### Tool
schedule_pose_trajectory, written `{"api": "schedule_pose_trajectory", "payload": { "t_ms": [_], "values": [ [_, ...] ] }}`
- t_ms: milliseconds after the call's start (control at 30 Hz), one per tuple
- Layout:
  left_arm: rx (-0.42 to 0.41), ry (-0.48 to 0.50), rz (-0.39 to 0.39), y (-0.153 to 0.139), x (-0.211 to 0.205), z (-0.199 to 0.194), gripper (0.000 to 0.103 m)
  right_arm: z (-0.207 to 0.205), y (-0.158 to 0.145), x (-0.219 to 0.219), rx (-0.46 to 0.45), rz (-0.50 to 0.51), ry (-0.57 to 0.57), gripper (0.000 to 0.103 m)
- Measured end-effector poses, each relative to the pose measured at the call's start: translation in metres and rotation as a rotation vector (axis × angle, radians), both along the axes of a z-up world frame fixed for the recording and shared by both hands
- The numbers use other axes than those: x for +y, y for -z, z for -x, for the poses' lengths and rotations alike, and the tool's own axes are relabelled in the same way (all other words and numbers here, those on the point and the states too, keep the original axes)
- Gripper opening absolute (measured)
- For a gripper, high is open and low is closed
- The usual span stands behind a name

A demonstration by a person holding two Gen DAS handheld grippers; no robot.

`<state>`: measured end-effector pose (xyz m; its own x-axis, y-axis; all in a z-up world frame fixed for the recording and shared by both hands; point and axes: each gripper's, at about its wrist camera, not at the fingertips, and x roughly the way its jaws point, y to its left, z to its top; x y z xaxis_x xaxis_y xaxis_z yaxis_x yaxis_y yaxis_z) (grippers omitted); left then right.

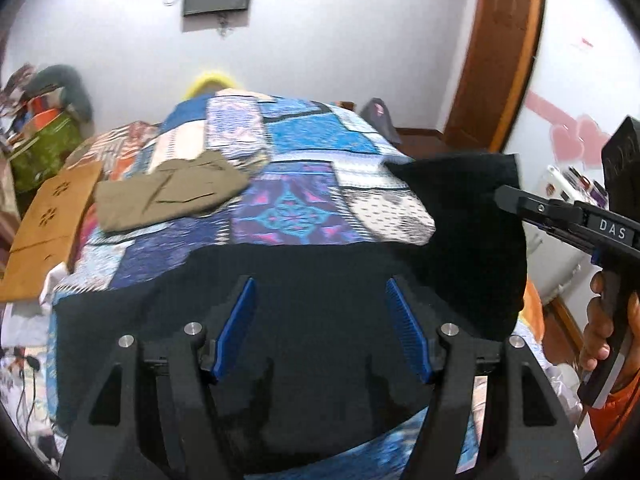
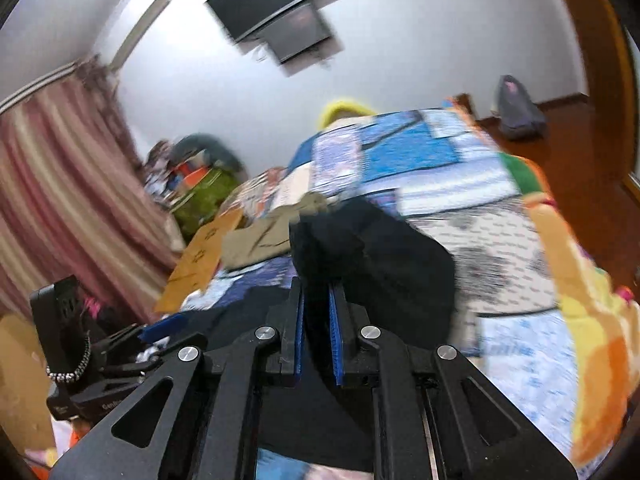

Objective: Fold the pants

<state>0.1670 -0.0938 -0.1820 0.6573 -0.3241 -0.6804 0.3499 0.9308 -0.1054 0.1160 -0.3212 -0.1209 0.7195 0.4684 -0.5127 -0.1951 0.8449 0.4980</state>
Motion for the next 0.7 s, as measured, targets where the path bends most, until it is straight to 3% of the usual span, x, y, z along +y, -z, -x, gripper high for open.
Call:
{"api": "schedule_pose_trajectory", "payload": {
  "t_ms": [300, 400, 533, 567, 633, 700],
  "values": [
    [0.065, -0.122, 0.001, 0.025, 0.065, 0.010, 0.067, -0.012, 0.032, 0.114, 0.048, 0.093, -0.292, 0.007],
    [0.083, -0.132, 0.002, 0.031, 0.072, 0.011, 0.067, -0.009, 0.045, 0.120, 0.087, 0.113, -0.318, 0.007],
    [0.087, -0.115, 0.003, 0.032, 0.067, 0.008, 0.067, -0.007, 0.043, 0.100, 0.079, 0.181, -0.265, 0.008],
    [0.083, -0.109, 0.001, 0.031, 0.064, 0.008, 0.067, -0.005, 0.041, 0.096, 0.075, 0.213, -0.252, 0.010],
    [0.081, -0.100, 0.008, 0.031, 0.060, 0.007, 0.067, -0.005, 0.042, 0.088, 0.085, 0.299, -0.236, 0.029],
    [0.091, -0.093, 0.019, 0.034, 0.055, 0.004, 0.067, -0.006, 0.046, 0.084, 0.106, 0.361, -0.243, 0.036]
  ]
}}
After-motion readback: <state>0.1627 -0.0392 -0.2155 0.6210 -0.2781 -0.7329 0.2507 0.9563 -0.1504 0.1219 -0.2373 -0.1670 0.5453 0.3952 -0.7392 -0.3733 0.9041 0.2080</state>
